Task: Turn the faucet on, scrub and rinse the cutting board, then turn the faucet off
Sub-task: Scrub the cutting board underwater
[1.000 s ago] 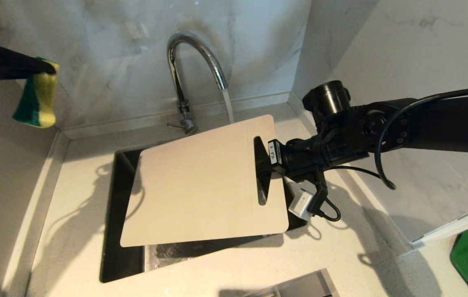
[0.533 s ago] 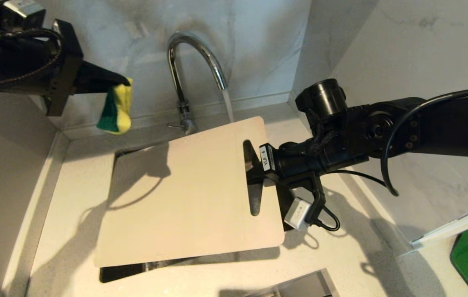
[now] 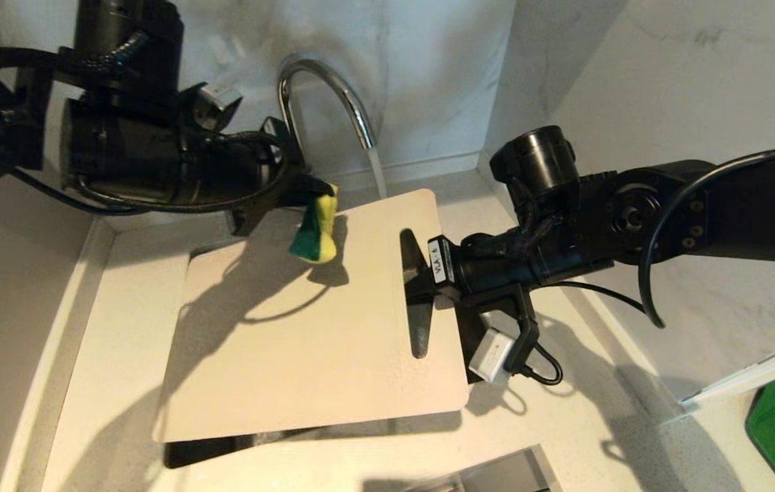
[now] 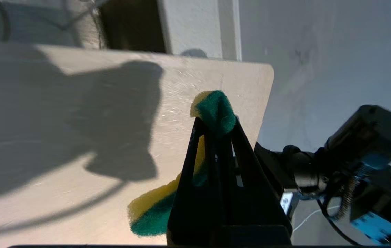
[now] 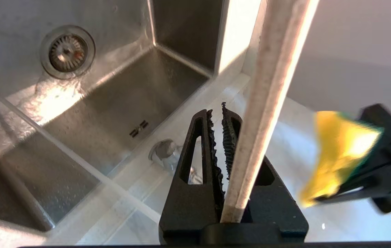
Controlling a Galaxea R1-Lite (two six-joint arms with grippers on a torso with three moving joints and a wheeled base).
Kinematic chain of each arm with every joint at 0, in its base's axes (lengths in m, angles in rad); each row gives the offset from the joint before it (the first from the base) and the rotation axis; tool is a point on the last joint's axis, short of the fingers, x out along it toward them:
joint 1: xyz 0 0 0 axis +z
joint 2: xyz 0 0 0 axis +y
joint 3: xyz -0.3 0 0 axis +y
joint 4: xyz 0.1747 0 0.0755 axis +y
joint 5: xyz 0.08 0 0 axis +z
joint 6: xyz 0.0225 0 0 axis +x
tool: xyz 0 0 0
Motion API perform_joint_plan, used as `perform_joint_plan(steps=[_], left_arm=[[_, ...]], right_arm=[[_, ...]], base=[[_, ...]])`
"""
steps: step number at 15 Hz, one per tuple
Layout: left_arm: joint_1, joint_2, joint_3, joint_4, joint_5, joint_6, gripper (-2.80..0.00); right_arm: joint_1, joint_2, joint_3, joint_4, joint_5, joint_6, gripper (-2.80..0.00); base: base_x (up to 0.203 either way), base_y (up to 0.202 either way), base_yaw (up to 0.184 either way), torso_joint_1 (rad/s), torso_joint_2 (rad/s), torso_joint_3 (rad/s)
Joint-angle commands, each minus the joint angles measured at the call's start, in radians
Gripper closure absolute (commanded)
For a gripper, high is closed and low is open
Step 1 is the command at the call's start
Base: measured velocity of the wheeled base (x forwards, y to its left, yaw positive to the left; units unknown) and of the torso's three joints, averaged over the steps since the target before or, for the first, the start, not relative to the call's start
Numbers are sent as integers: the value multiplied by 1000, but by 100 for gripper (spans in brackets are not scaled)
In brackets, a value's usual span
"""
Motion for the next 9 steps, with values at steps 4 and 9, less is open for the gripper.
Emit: perform_joint_plan(steps=[4, 9], left_arm=[[-35, 125, -67, -13, 12, -2, 0], [-16, 138, -57, 24, 13, 14, 0]], right_arm=[[1, -11, 33, -14, 6, -4, 0], [0, -25, 36, -14, 6, 2, 0]], base=[[0, 0, 0, 0, 0, 0], [0, 0, 0, 0, 0, 0]])
